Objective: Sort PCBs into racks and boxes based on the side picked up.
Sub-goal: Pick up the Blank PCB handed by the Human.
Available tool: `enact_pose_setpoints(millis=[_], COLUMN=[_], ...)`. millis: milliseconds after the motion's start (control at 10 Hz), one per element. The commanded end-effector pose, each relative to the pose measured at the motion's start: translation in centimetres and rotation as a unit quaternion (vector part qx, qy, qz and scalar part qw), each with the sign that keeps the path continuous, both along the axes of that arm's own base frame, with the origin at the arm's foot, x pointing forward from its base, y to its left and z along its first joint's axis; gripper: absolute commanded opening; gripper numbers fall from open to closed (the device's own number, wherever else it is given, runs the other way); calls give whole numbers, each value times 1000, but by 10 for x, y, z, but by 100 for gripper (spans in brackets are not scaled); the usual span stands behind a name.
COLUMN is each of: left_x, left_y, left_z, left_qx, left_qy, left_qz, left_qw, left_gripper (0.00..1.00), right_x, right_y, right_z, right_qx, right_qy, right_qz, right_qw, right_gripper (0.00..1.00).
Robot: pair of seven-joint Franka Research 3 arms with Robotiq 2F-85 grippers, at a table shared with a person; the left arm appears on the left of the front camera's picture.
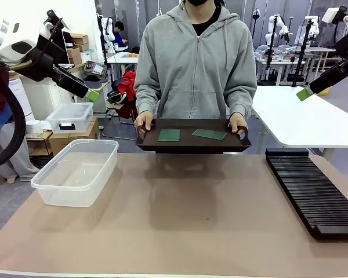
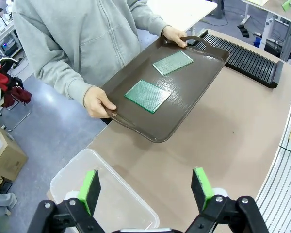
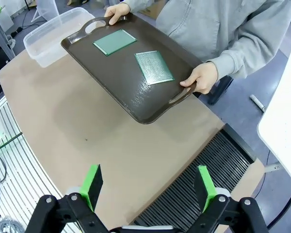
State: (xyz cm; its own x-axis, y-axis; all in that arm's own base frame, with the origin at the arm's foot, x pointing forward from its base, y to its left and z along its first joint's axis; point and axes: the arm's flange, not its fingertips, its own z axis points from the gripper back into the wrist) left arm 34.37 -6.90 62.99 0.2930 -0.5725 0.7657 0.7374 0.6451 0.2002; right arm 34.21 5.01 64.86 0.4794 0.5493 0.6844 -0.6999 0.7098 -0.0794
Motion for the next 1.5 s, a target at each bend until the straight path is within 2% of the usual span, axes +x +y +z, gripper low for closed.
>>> enact_pose_setpoints(millis=[0, 200, 300, 400, 1400], left_x=[0, 1, 15, 0, 0], left_y=[-1, 1, 2, 0, 0], left_z=[1, 0, -10, 3, 3], left_qx=[-6, -8, -3, -2, -2], left_qy=[-12, -7, 9, -5, -5], left_qz=[-2, 0, 13, 1, 1], left_qw=[1000, 1000, 1000, 1000, 1000], left_gripper=[100, 100, 100, 100, 100], right_x=[-1, 1, -1, -1, -1], right_y=[-3, -2, -1, -1, -1], right_z=[-1, -3, 3, 3, 3], right_qx=[19, 12, 2, 2, 2], right_qy=[-10, -7, -5, -5, -5], right_qz=[-10, -7, -1, -1, -1], right_qw=[1000, 1000, 1000, 1000, 1000], right_gripper=[100, 100, 100, 100, 100])
